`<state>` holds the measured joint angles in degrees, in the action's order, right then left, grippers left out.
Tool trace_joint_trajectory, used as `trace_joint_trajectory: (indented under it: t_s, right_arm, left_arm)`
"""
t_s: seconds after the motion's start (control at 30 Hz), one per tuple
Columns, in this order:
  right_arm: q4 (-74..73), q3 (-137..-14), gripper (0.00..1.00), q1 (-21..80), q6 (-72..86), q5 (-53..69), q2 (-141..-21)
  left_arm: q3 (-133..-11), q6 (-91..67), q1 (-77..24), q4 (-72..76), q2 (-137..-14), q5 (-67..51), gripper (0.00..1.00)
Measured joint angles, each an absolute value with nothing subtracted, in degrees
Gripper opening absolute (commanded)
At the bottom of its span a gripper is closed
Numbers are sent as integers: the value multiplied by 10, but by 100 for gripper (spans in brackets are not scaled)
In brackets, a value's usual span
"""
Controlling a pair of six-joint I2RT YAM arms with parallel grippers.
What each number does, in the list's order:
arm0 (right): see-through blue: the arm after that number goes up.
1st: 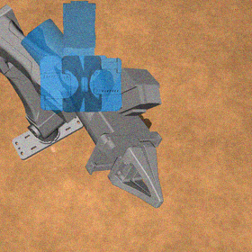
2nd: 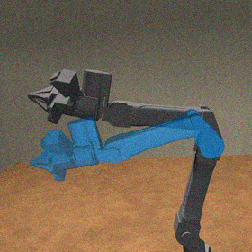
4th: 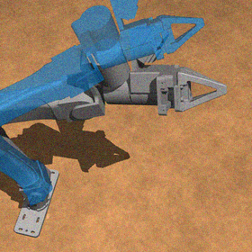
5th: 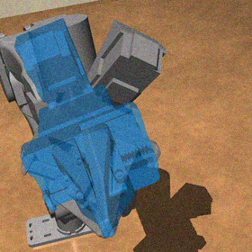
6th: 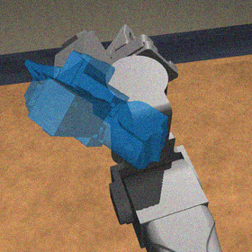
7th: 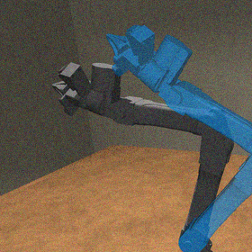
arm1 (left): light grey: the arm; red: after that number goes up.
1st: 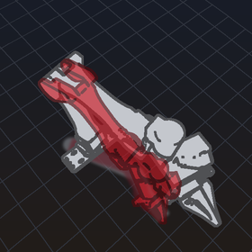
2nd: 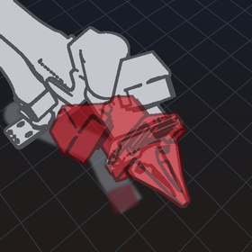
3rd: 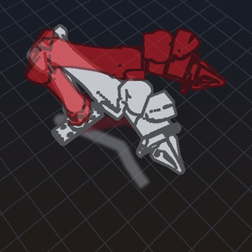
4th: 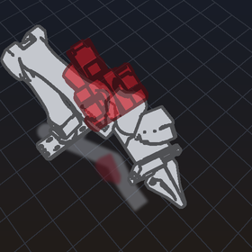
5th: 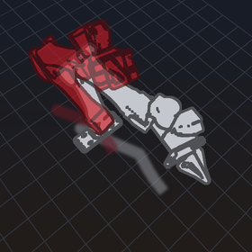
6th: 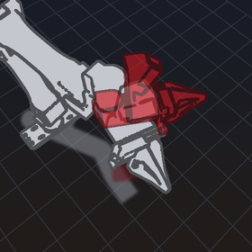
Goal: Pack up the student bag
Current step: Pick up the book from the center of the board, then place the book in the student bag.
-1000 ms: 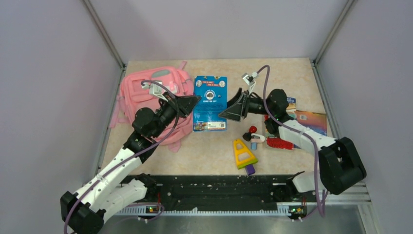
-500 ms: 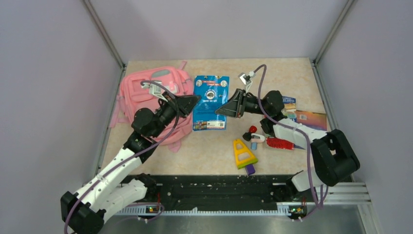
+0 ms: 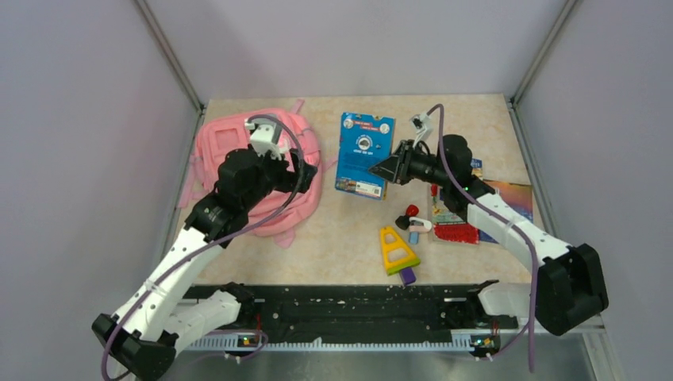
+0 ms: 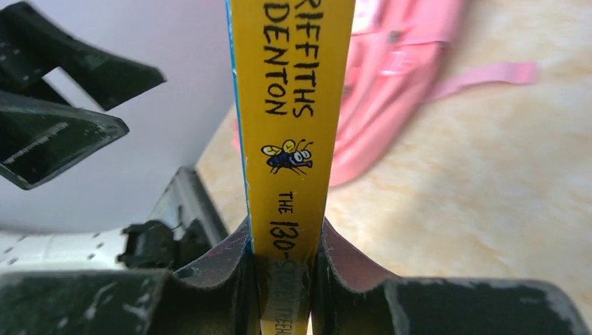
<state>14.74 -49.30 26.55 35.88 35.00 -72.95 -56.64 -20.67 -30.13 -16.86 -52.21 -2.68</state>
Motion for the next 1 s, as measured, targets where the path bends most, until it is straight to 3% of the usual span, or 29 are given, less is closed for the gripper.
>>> trace_joint_trajectory:
  t_s: [0.13, 0.33, 0.53, 0.8, 1.0]
  right_arm:
    - [63, -491, 0, 240, 325, 286, -697]
    - [17, -475, 0, 234, 300, 239, -672]
    - [17, -459, 0, 235, 289, 227, -666]
    - [21, -442, 0, 235, 277, 223, -663]
    - [23, -424, 0, 235, 274, 212, -631]
  left_arm:
    - [-586, -103, -297, -272, -568, 78, 84]
    - [-522, -21, -297, -338, -610, 189, 84]
    - [-506, 2, -297, -361, -676, 250, 73]
    - [-489, 6, -297, -373, -753, 276, 70]
    - [-489, 7, -297, -374, -780, 288, 59]
